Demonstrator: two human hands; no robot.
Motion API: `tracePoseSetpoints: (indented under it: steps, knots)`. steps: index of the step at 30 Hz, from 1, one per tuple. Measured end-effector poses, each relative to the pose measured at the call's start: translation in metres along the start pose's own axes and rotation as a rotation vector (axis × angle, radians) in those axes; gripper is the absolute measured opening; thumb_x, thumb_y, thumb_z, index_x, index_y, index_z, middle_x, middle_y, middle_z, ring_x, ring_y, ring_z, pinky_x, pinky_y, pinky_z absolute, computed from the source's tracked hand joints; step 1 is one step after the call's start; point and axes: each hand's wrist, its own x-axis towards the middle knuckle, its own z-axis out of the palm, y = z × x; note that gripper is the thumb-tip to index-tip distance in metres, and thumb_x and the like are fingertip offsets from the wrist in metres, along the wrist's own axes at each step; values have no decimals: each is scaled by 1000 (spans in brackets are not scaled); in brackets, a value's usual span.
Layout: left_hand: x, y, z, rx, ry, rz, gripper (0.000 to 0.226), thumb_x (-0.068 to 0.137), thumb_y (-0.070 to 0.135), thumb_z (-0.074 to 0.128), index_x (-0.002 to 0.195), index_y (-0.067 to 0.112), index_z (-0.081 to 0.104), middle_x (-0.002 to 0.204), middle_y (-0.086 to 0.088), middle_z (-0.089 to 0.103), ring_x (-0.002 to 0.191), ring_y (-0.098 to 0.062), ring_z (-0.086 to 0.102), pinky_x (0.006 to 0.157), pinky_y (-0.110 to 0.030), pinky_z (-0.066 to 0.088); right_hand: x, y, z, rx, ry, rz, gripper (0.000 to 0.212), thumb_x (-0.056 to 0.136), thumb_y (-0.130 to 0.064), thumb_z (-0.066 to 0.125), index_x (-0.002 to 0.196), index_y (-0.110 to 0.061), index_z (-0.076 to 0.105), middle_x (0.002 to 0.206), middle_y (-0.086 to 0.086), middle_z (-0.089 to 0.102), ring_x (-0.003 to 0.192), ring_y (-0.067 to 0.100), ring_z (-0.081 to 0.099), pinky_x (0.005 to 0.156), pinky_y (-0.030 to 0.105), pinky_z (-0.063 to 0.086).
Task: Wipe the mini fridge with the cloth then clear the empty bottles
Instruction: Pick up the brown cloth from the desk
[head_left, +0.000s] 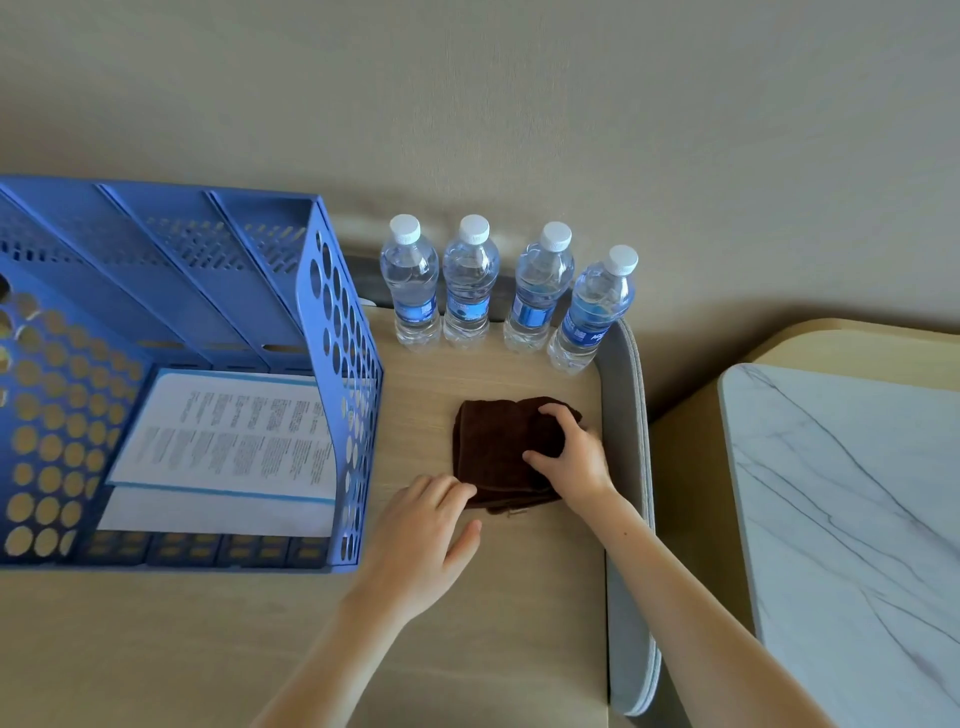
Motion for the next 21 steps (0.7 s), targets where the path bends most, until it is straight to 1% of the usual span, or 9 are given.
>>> tracePoseSetpoints:
  steps: [3,6,8,9,12,14,16,18,21]
  knots:
    - [-5,2,-2,1,9,1,45,93,40,39,116,14,68,108,4,66,102,-19,63,83,-36,54,-10,-2,0,106,59,-43,57,82,-16,81,129,-35,54,119,2,61,107,17,61,79,16,47]
    - [-12,5,-3,9,38,4,45,92,40,39,115,14,68,107,4,66,101,-19,63,82,-36,54,-29,-9,-2,193,105,-105,55,83,-14,80,122,-42,54,118,0,59,104,10,59,78,8,47]
    - [-16,7,-5,5,58,5,44,92,39,40,113,14,69,105,3,66,99,-20,63,80,-36,54,-42,-17,-3,241,124,-142,54,83,-14,80,122,-43,55,118,-1,58,105,8,58,77,8,51]
    - [-19,10,-7,5,75,8,43,91,38,41,111,13,69,103,3,66,97,-21,63,79,-36,54,-51,-21,-5,267,138,-161,54,82,-14,80,122,-42,56,120,-2,59,107,9,59,80,12,53]
    - [-30,14,-13,4,113,8,34,93,35,49,111,13,68,105,3,65,97,-22,62,77,-34,52,-82,-33,-13,333,162,-193,54,81,-15,81,121,-42,58,123,-5,60,113,14,59,88,34,60]
    - [-37,17,-17,-2,139,1,27,94,30,58,115,14,67,109,4,64,101,-21,61,79,-31,49,-104,-39,-21,380,171,-217,53,81,-15,82,120,-42,59,123,-10,61,116,14,60,90,40,59]
    - [-46,23,-22,-15,171,7,26,95,28,62,116,14,66,110,5,64,102,-20,60,79,-30,48,-126,-44,-31,427,181,-264,53,81,-13,82,120,-42,60,122,-18,61,117,9,60,90,37,60]
    - [-54,31,-28,-20,198,24,26,95,27,61,115,12,66,109,4,63,102,-19,60,78,-31,50,-148,-49,-43,464,186,-304,54,81,-12,82,119,-43,60,119,-28,60,115,3,61,88,31,60]
    - [-67,44,-33,-7,239,46,31,96,32,53,115,11,66,108,3,63,100,-19,60,79,-30,50,-176,-48,-55,513,198,-348,54,81,-8,81,120,-40,61,115,-31,60,111,-4,61,79,22,59]
